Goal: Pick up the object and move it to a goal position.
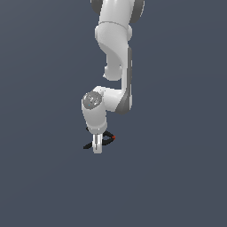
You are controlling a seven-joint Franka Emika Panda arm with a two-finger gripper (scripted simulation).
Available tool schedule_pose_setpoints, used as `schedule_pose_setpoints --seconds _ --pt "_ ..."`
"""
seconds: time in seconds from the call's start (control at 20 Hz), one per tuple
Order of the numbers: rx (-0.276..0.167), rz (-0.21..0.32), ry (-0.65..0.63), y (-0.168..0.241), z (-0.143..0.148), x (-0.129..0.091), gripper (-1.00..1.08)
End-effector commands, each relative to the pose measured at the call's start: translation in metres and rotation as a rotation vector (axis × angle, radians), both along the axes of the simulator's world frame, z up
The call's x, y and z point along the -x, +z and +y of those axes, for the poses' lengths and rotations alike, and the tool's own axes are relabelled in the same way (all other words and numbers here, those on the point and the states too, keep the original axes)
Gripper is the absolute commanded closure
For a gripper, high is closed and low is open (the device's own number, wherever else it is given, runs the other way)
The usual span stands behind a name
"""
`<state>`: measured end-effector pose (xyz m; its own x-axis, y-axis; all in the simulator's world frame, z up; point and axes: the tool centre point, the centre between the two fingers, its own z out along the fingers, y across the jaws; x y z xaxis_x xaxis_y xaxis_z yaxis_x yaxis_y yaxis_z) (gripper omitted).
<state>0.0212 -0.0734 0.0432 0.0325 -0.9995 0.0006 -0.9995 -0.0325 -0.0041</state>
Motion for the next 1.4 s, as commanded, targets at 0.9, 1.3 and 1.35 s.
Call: schedule_pose_setpoints --seconds 0.9,1.3,1.35 --pt "0.001 0.001 0.000 0.176 0.138 0.032 1.08" --pt "0.002 0.001 0.000 0.254 0.198 0.045 1.08" --pt "0.002 0.002 0.000 0.262 0.205 0.046 1.08"
